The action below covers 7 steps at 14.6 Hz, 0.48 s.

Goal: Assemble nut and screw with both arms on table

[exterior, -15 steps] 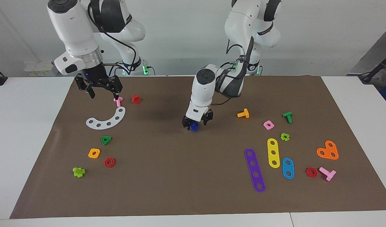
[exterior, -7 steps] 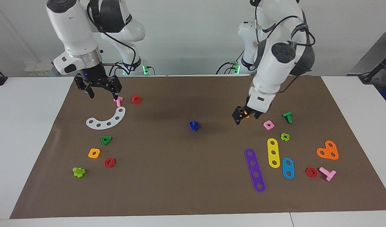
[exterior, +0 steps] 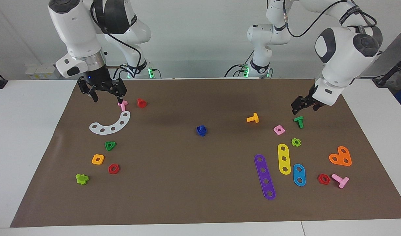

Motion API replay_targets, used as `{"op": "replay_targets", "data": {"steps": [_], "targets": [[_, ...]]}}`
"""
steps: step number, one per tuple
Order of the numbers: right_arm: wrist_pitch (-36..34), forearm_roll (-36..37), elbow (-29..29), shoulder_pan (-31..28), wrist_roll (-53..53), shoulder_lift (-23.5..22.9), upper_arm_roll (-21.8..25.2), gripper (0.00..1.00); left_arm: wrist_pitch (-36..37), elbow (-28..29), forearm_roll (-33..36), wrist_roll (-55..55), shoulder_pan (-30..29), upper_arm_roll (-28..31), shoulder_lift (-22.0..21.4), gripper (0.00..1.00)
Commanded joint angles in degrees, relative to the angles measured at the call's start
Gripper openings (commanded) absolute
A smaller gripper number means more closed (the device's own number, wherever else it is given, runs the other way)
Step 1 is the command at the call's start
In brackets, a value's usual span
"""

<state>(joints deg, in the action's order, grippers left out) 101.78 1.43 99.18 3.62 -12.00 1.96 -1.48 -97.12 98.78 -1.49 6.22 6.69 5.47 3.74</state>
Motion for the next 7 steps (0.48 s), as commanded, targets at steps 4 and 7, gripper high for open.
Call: {"op": "replay_targets", "data": {"steps": [4,7], "targets": [[-3.41,-0.63,-1.35,-0.19,0.14,0.86,-0.81,1.00,-0.17,3.54,1.40,-1.47,-1.42,-0.72,-8.40,1.00],[-6.15,-0.63,-2.68,-0.19,0.23,0.68,-0.98,1.00,-1.31,0.36,1.49,-2.08,-1.51,-0.72,-7.61,1.00]]}}
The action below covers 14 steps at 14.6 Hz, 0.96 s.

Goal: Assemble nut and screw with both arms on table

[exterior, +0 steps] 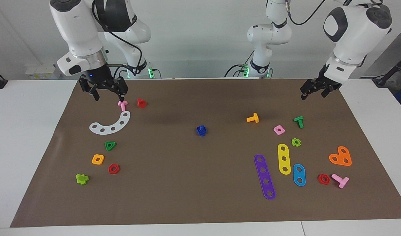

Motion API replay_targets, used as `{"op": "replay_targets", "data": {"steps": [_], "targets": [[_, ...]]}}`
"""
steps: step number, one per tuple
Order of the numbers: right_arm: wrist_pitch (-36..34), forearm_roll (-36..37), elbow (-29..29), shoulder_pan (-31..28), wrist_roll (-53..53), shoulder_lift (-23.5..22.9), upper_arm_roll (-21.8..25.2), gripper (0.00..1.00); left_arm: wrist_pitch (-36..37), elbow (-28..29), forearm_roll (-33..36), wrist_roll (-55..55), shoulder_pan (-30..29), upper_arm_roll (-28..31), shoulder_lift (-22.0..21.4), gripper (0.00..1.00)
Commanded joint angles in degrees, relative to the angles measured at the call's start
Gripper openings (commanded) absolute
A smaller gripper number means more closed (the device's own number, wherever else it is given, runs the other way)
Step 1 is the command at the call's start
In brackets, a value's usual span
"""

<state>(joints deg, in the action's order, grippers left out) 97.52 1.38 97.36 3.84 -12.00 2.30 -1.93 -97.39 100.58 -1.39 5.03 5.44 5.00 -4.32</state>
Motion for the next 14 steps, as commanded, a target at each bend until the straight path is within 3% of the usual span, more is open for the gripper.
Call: {"op": "replay_targets", "data": {"steps": [1,14], "targets": [[-2.24,-0.67,-1.03,-0.41,0.22,0.33,-0.62,1.00,-1.57,-2.22,1.39,-1.68,-0.25,-0.25,0.98,1.00],[-1.89,-2.08,-0.94,-0.67,2.16,0.42,-0.45,1.00,-1.84,0.32,5.52,-2.30,-1.40,-0.16,0.11,1.00]]}}
